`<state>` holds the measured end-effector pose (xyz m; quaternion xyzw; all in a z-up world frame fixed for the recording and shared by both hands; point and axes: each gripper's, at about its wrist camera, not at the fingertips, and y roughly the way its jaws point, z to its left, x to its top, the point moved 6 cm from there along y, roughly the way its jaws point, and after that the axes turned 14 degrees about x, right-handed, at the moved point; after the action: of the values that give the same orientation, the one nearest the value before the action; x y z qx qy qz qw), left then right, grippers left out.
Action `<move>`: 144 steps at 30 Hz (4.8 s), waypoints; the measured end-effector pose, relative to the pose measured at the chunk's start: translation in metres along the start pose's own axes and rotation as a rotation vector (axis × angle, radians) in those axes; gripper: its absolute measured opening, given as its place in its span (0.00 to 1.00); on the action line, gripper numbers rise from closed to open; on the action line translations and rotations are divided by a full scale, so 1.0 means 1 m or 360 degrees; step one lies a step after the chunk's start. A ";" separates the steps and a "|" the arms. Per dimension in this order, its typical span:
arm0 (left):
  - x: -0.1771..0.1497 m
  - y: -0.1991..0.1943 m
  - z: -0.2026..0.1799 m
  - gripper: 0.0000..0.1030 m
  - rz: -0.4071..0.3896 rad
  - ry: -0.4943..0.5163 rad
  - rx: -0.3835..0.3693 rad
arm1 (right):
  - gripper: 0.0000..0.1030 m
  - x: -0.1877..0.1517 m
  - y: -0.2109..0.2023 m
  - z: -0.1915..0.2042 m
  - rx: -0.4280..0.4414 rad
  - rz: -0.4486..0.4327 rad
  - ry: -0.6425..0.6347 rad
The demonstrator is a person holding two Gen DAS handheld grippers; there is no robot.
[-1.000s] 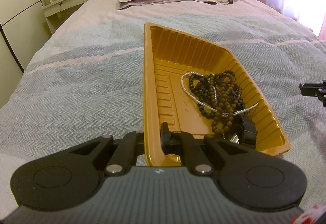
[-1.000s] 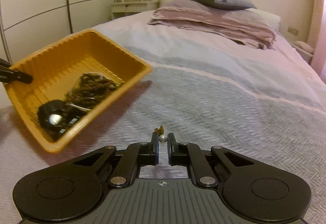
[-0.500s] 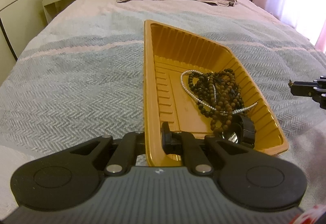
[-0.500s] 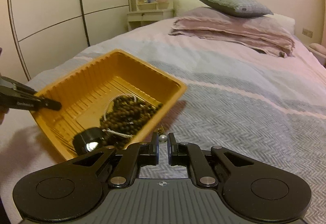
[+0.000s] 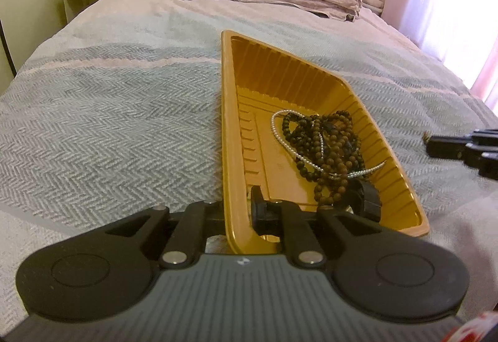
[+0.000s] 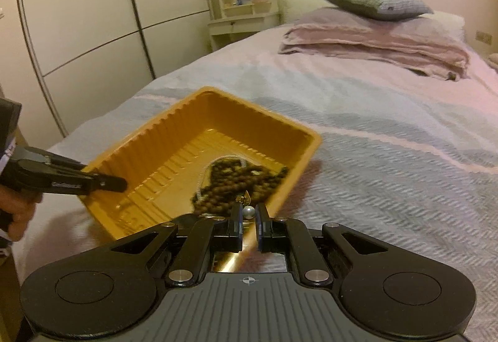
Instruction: Organize jewelry
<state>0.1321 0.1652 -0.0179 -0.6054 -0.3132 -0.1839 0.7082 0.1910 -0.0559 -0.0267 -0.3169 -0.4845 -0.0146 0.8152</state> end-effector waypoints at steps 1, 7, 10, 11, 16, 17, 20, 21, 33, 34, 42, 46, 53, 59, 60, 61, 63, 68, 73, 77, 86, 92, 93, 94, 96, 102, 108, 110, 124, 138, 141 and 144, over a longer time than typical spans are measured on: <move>0.000 -0.001 0.000 0.13 -0.0003 -0.0007 -0.0009 | 0.08 0.000 0.003 0.003 0.0015 0.0011 -0.0005; 0.003 -0.010 0.010 0.23 -0.0059 -0.0049 -0.0010 | 0.08 -0.003 0.020 0.013 0.0077 0.0082 0.0010; 0.005 -0.016 0.017 0.24 -0.0091 -0.0085 -0.0003 | 0.08 -0.005 0.023 0.016 0.0163 0.0104 0.0057; 0.006 -0.018 0.018 0.24 -0.0100 -0.0092 0.0000 | 0.08 -0.006 0.024 0.017 0.0202 0.0110 0.0073; 0.006 -0.023 0.020 0.31 -0.0140 -0.0121 -0.0002 | 0.30 -0.007 0.020 0.012 0.0202 0.0072 0.0146; 0.006 -0.024 0.020 0.33 -0.0151 -0.0129 -0.0001 | 0.35 -0.006 0.016 0.009 0.0184 0.0050 0.0164; 0.006 -0.028 0.020 0.38 -0.0190 -0.0161 -0.0007 | 0.46 -0.007 0.004 0.003 0.0142 -0.0007 0.0216; 0.005 -0.029 0.021 0.41 -0.0200 -0.0179 -0.0008 | 0.48 -0.008 -0.001 0.001 0.0129 -0.0023 0.0239; -0.010 -0.055 0.016 0.90 -0.0313 -0.0257 0.0042 | 0.72 -0.040 -0.067 -0.019 -0.0269 -0.0266 0.0481; -0.013 -0.057 0.014 0.93 -0.0313 -0.0252 0.0052 | 0.73 -0.042 -0.072 -0.020 -0.0330 -0.0287 0.0471; -0.038 -0.073 -0.008 1.00 -0.0361 -0.0186 0.0104 | 0.85 -0.066 -0.092 -0.014 -0.0556 -0.0228 0.0482; -0.050 -0.080 -0.027 1.00 -0.0369 -0.0162 0.0078 | 0.86 -0.078 -0.099 -0.006 -0.0581 -0.0213 0.0499; -0.066 -0.089 -0.064 1.00 -0.0365 -0.0135 0.0025 | 0.86 -0.088 -0.111 0.012 -0.0663 -0.0231 0.0436; -0.076 -0.095 -0.094 1.00 -0.0274 -0.0067 -0.0044 | 0.86 -0.105 -0.117 0.019 -0.0646 -0.0160 0.0479; -0.078 -0.095 -0.098 1.00 -0.0262 -0.0040 -0.0023 | 0.86 -0.108 -0.118 0.019 -0.0646 -0.0156 0.0486; -0.080 -0.095 -0.102 1.00 -0.0250 -0.0017 -0.0012 | 0.86 -0.110 -0.120 0.019 -0.0648 -0.0152 0.0491; -0.085 -0.094 -0.107 1.00 -0.0230 -0.0015 -0.0011 | 0.86 -0.115 -0.121 0.020 -0.0652 -0.0134 0.0501; -0.093 -0.092 -0.114 1.00 -0.0151 0.0019 0.0020 | 0.86 -0.120 -0.124 0.025 -0.0628 -0.0118 0.0506; -0.095 -0.089 -0.119 1.00 -0.0119 0.0057 0.0061 | 0.86 -0.123 -0.120 0.028 -0.0606 -0.0071 0.0495; -0.098 -0.086 -0.121 1.00 -0.0095 0.0085 0.0085 | 0.86 -0.124 -0.117 0.032 -0.0603 -0.0036 0.0451; -0.103 -0.081 -0.120 1.00 -0.0068 0.0084 0.0127 | 0.86 -0.124 -0.109 0.035 -0.0610 0.0032 0.0442; -0.107 -0.078 -0.124 1.00 -0.0030 0.0111 0.0117 | 0.86 -0.123 -0.107 0.037 -0.0616 0.0052 0.0437; -0.108 -0.078 -0.124 1.00 -0.0030 0.0111 0.0114 | 0.86 -0.123 -0.107 0.037 -0.0616 0.0052 0.0436; -0.108 -0.078 -0.124 1.00 -0.0032 0.0111 0.0114 | 0.86 -0.122 -0.107 0.037 -0.0619 0.0053 0.0434; -0.108 -0.078 -0.125 1.00 -0.0037 0.0112 0.0113 | 0.86 -0.122 -0.107 0.037 -0.0625 0.0054 0.0431; -0.107 -0.079 -0.125 1.00 -0.0043 0.0108 0.0114 | 0.86 -0.124 -0.108 0.036 -0.0625 0.0053 0.0443; -0.107 -0.080 -0.124 1.00 -0.0046 0.0095 0.0106 | 0.86 -0.125 -0.109 0.036 -0.0637 0.0053 0.0444; -0.107 -0.080 -0.124 1.00 -0.0047 0.0092 0.0109 | 0.86 -0.125 -0.110 0.036 -0.0638 0.0052 0.0445; -0.109 -0.081 -0.126 1.00 -0.0050 0.0101 0.0115 | 0.86 -0.126 -0.110 0.037 -0.0643 0.0049 0.0440; -0.110 -0.082 -0.125 1.00 -0.0052 0.0098 0.0113 | 0.86 -0.126 -0.110 0.040 -0.0649 0.0050 0.0427; -0.110 -0.082 -0.124 1.00 -0.0053 0.0097 0.0116 | 0.86 -0.126 -0.110 0.040 -0.0649 0.0049 0.0426; -0.110 -0.082 -0.125 1.00 -0.0054 0.0094 0.0116 | 0.86 -0.127 -0.110 0.040 -0.0649 0.0050 0.0426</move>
<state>0.0257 0.0142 -0.0392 -0.5681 -0.3089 -0.2020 0.7355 0.0564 -0.1582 -0.0596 -0.4777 -0.3542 -0.1413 0.7914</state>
